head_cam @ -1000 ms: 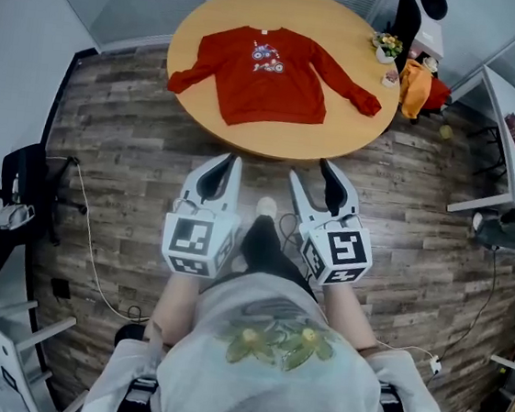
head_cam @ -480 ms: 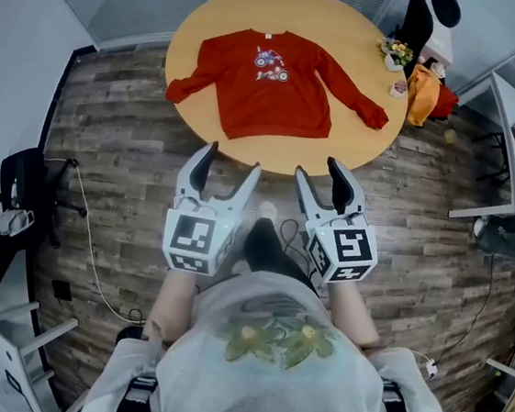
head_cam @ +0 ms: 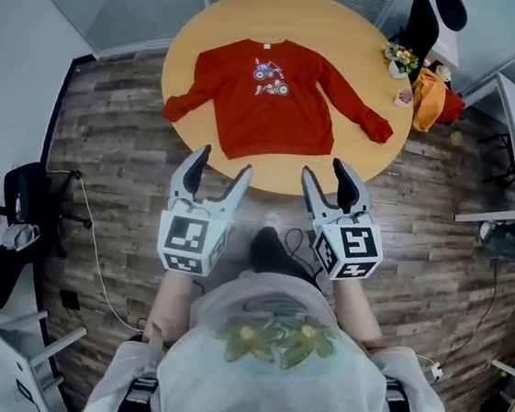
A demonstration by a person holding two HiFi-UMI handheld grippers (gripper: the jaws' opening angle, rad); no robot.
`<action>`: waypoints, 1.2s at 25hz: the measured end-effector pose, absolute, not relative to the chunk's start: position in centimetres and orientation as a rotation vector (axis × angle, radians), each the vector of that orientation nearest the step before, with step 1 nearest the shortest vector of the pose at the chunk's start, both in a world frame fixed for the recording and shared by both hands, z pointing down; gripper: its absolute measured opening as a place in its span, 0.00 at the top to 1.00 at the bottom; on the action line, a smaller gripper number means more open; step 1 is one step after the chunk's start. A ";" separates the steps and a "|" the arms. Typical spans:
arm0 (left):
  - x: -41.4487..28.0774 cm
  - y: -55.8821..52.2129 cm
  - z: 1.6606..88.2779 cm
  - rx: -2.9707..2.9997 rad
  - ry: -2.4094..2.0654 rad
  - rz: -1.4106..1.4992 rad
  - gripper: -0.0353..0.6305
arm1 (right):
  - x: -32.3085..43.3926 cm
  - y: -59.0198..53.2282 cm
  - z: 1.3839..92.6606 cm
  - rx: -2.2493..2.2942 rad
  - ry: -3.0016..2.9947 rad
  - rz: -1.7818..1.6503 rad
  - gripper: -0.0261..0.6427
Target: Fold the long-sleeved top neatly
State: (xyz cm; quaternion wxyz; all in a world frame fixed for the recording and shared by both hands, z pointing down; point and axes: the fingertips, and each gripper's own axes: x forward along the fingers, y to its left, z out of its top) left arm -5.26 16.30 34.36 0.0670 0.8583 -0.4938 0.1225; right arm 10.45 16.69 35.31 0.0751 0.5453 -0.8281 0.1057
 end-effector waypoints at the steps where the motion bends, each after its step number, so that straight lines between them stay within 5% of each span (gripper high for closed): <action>1: -5.2 15.8 34.5 2.583 -1.484 0.369 0.50 | 10.8 16.1 35.5 1.643 -2.476 0.323 0.61; 30: 1.6 -0.6 41.3 2.494 -1.321 0.488 0.50 | 29.7 -0.4 46.5 1.918 -2.020 0.562 0.61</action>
